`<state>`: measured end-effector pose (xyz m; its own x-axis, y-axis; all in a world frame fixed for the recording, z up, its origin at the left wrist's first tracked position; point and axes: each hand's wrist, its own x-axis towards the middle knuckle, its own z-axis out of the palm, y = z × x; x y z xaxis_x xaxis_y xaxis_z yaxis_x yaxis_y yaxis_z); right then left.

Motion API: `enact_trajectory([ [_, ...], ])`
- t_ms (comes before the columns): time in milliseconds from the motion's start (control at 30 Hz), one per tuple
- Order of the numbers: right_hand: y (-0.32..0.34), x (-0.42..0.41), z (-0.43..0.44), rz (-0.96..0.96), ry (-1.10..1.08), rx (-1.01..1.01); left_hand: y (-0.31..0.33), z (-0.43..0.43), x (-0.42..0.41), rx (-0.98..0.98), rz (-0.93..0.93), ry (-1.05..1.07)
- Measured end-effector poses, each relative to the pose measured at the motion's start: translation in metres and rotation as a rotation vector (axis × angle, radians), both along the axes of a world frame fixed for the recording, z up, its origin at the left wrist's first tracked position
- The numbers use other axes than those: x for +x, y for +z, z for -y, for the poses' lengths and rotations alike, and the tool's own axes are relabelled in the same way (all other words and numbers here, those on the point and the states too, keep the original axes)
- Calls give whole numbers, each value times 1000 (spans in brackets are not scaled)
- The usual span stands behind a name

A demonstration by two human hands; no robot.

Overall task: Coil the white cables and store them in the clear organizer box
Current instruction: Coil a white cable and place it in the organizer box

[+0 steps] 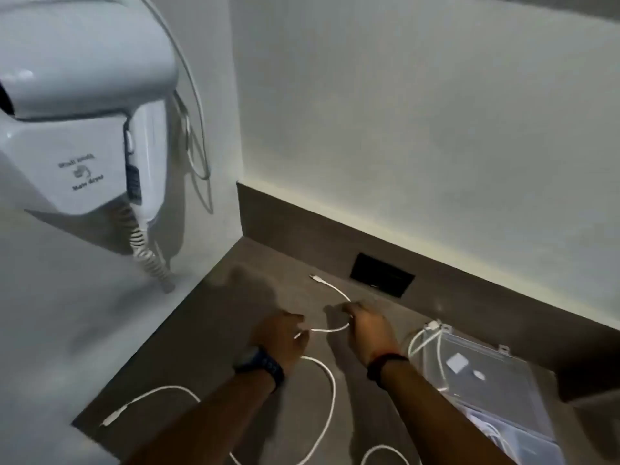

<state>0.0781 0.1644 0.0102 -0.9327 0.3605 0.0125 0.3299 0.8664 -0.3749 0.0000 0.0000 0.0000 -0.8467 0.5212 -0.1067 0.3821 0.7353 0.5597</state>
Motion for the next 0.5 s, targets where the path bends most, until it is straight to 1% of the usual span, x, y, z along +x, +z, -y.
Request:
enact_trajectory([
  [33,-16,-9,-1,109,18,49,-8,-5,-9,-51,16,-35],
  [67,-28,-15,-1,174,51,104,-14,-9,-14,-75,11,-59],
  [133,-50,-25,-4,260,101,162,-30,-18,-26,-80,8,-108],
  [167,-57,-28,-4,273,119,189,-39,-22,-31,-59,10,-123],
  [300,-59,-34,-7,149,202,268,-56,-31,-34,-26,11,-221],
  [333,-57,-35,-10,119,235,259,-56,-34,-34,-5,19,-247],
  [367,-48,-36,-11,119,237,189,-52,-37,-35,41,67,-246],
  [433,-31,-37,-17,41,202,41,-36,-43,-35,200,254,-183],
  [467,-22,-36,-21,-8,189,-27,-25,-46,-36,290,307,-134],
  [500,-9,-36,-23,-62,177,-66,-12,-50,-39,370,312,-88],
])
